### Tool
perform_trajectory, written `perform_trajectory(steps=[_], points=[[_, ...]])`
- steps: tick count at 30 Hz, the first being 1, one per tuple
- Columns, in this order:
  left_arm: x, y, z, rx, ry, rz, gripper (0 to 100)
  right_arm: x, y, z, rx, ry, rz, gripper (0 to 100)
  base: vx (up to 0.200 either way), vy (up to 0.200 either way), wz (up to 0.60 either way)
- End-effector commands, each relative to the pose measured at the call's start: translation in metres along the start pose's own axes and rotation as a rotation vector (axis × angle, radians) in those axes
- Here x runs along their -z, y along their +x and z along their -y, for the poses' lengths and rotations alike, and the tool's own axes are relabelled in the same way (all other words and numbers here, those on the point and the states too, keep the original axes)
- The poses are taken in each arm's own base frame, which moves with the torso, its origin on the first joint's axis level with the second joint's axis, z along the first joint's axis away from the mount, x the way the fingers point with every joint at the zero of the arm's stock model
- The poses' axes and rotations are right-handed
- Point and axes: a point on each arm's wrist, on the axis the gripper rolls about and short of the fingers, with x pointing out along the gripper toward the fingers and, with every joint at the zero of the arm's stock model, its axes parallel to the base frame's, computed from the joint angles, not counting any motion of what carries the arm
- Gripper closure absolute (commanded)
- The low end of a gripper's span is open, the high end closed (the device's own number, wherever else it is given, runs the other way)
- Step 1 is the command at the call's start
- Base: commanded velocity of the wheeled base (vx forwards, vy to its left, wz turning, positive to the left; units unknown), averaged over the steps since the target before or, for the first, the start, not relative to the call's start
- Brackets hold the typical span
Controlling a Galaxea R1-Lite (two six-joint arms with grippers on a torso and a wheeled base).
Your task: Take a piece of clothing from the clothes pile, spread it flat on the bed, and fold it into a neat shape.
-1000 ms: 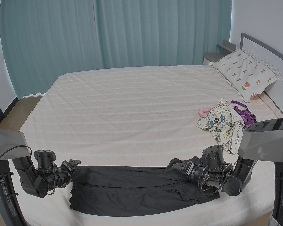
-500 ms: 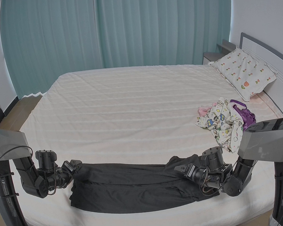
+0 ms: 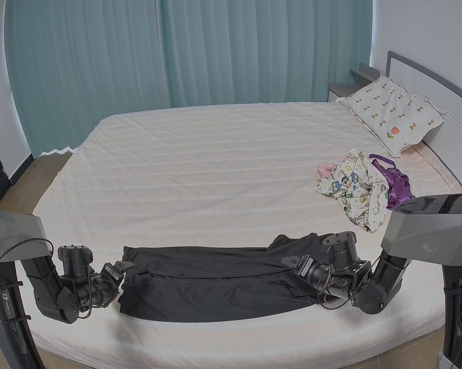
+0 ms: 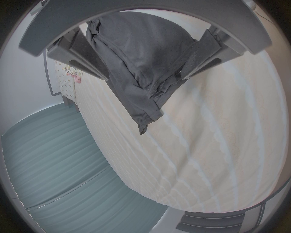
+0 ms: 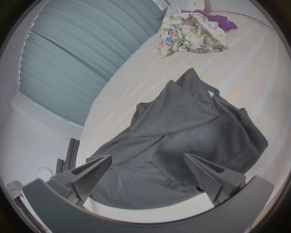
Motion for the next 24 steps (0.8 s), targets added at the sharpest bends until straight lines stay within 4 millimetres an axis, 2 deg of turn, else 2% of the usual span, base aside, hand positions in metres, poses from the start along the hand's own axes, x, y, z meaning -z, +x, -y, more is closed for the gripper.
perform_trajectory(steps=[1, 4, 12, 17, 24], points=[[0.000, 0.001, 0.000, -0.001, -0.001, 0.000, 0, 0.000, 0.026, -0.001, 0.019, 0.009, 0.056, 0, 0.000, 0.000, 0.00], [0.000, 0.001, -0.001, -0.002, -0.001, 0.001, 0, -0.006, 0.036, -0.005, 0.016, 0.017, 0.093, 0, 0.000, 0.000, 0.00], [0.000, 0.002, -0.001, -0.003, -0.001, 0.005, 0, -0.006, 0.048, -0.001, 0.065, 0.025, 0.069, 0, 0.000, 0.000, 0.00], [0.000, 0.003, -0.002, 0.015, 0.003, 0.021, 0, -0.014, 0.057, 0.003, 0.078, 0.039, 0.085, 0, 0.000, 0.000, 0.00], [0.002, 0.003, -0.002, 0.024, 0.007, 0.023, 0, -0.018, 0.056, 0.006, 0.099, 0.070, 0.090, 0, 0.000, 0.000, 0.00]])
